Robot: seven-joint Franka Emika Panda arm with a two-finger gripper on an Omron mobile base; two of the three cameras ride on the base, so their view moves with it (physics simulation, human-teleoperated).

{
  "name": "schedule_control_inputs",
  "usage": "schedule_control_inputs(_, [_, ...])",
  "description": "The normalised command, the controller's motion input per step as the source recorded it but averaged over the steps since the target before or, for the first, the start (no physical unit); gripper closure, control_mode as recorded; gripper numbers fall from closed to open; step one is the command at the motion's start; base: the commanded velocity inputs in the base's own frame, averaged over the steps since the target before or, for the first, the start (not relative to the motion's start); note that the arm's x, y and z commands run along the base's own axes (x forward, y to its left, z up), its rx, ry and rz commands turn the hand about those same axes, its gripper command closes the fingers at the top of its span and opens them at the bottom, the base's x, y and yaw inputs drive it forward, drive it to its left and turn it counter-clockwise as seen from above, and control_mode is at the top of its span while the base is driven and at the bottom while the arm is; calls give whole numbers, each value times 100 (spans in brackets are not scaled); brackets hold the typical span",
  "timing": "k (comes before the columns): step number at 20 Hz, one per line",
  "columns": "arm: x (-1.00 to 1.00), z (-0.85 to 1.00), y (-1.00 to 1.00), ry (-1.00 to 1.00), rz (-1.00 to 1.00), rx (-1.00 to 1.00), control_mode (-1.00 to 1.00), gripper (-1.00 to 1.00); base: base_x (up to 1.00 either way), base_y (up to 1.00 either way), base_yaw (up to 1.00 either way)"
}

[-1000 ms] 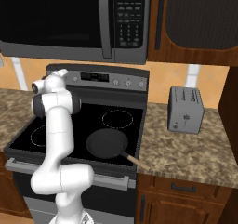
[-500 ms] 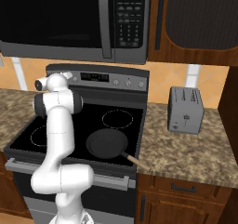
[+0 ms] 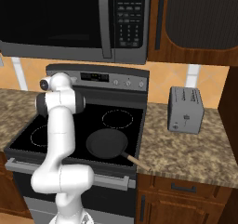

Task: Turn off the rear left burner of the stove.

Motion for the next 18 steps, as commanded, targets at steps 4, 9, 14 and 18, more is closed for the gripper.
schedule_control_inputs(4, [0, 0, -6, -2, -2, 42, -100, 100, 0, 0, 0])
schedule_control_inputs(9, [0, 0, 0, -1, -3, 38, -100, 100, 0, 0, 0])
schedule_control_inputs(14, [-1, 0, 0, -1, -5, 34, -100, 100, 0, 0, 0])
schedule_control_inputs(18, [0, 0, 0, -1, -4, 32, -100, 100, 0, 0, 0])
